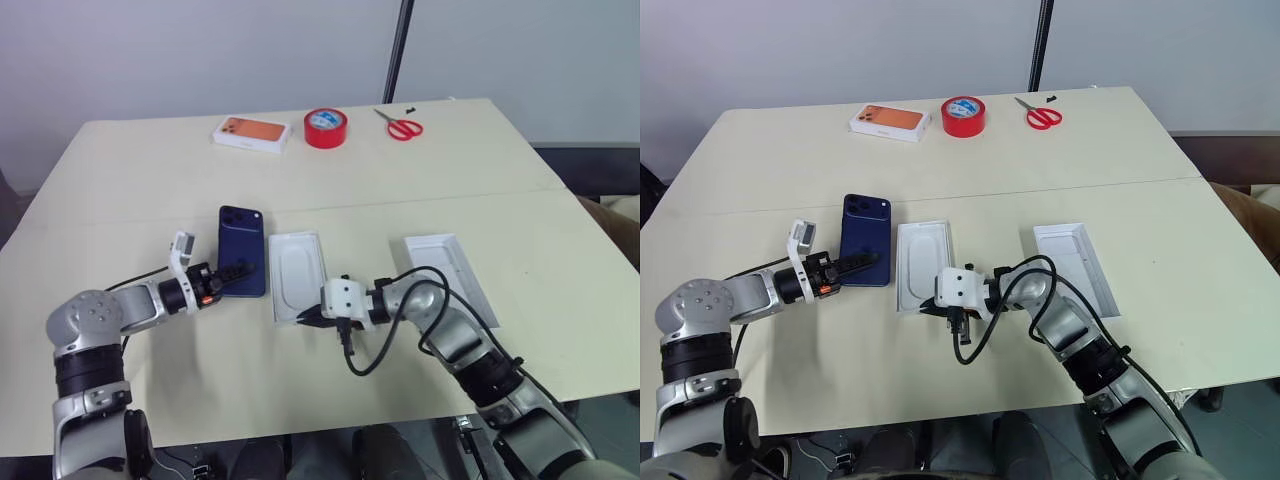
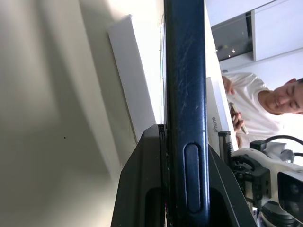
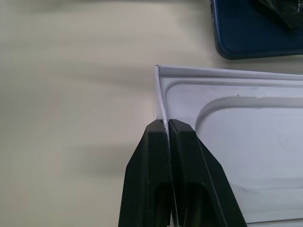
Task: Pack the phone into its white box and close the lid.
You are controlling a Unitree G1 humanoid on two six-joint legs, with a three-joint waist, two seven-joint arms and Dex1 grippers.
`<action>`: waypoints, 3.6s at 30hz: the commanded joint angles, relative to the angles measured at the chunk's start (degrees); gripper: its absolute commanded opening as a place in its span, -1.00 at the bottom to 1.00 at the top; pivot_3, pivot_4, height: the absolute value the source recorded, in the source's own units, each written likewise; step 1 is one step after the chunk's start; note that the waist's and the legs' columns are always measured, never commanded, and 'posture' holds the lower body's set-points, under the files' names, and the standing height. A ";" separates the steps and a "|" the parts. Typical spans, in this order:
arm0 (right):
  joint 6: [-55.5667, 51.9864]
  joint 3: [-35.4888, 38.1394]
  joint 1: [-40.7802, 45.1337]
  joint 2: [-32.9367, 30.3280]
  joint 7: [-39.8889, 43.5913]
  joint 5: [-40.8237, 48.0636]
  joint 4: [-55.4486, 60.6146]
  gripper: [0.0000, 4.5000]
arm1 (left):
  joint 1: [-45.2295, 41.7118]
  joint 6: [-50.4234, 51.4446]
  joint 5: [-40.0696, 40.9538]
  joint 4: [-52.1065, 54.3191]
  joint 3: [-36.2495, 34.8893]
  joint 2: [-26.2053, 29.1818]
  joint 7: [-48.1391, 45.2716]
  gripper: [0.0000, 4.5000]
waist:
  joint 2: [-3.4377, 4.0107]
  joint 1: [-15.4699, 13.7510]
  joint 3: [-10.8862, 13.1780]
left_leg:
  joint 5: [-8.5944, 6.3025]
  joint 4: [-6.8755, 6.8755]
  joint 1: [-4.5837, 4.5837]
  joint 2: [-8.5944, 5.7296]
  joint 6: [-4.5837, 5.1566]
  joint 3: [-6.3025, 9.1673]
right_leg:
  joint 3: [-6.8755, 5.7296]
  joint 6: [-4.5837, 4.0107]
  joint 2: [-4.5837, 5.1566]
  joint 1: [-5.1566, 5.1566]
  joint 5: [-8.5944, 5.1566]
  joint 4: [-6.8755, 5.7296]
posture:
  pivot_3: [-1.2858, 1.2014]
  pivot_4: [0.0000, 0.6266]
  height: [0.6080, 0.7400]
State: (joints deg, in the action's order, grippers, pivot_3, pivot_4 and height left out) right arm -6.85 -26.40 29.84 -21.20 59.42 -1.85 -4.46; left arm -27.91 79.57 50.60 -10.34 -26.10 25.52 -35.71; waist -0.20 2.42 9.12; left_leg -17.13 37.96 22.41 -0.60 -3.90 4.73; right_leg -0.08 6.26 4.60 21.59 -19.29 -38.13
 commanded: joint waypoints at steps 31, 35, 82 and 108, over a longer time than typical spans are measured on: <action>-0.93 14.55 0.45 -9.28 -4.58 3.76 -0.38 0.30 | -6.32 -5.44 1.18 -1.12 5.07 -12.74 10.30 0.05 | -0.10 0.00 0.06 | 0.01 0.03 0.00 -0.14 -0.02 0.00 | -0.04 0.00 -0.04 -0.06 0.00 0.02 | 0.03 -0.52 1.00; -0.81 13.95 0.79 -8.08 -5.31 3.68 -0.58 0.30 | -7.00 -5.14 0.94 -0.51 5.98 -11.08 9.45 0.91 | -0.09 -0.07 0.06 | 0.02 0.05 -0.03 -0.13 -0.03 0.01 | -0.05 0.00 -0.04 -0.12 0.00 0.02 | 0.03 -0.52 1.00; 1.06 12.49 1.34 -5.57 -6.11 3.24 -2.97 0.30 | -8.06 5.37 4.78 10.83 7.04 1.64 6.30 0.91 | -0.09 0.01 0.07 | 0.02 0.05 -0.03 0.01 -0.03 0.02 | -0.04 0.00 -0.06 -0.09 0.00 0.01 | 0.03 -0.52 1.00; 2.98 10.89 5.03 1.12 -15.78 -1.94 -10.39 -1.00 | -3.62 -20.42 -21.90 4.79 28.75 7.54 1.40 -0.97 | -0.05 -0.04 0.08 | 0.02 0.03 -0.02 -0.08 -0.03 -0.02 | -0.02 0.00 -0.09 -0.06 0.00 -0.01 | 0.03 -0.52 1.00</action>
State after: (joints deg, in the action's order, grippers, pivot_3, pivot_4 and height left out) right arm -4.65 -15.69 33.41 -20.59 44.09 -3.74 -15.87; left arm -31.34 59.27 30.50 -5.14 -0.48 32.57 -32.79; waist -0.26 2.37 9.20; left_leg -17.11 38.01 22.38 -0.71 -3.93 4.74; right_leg -0.11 6.26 4.51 21.50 -19.29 -38.14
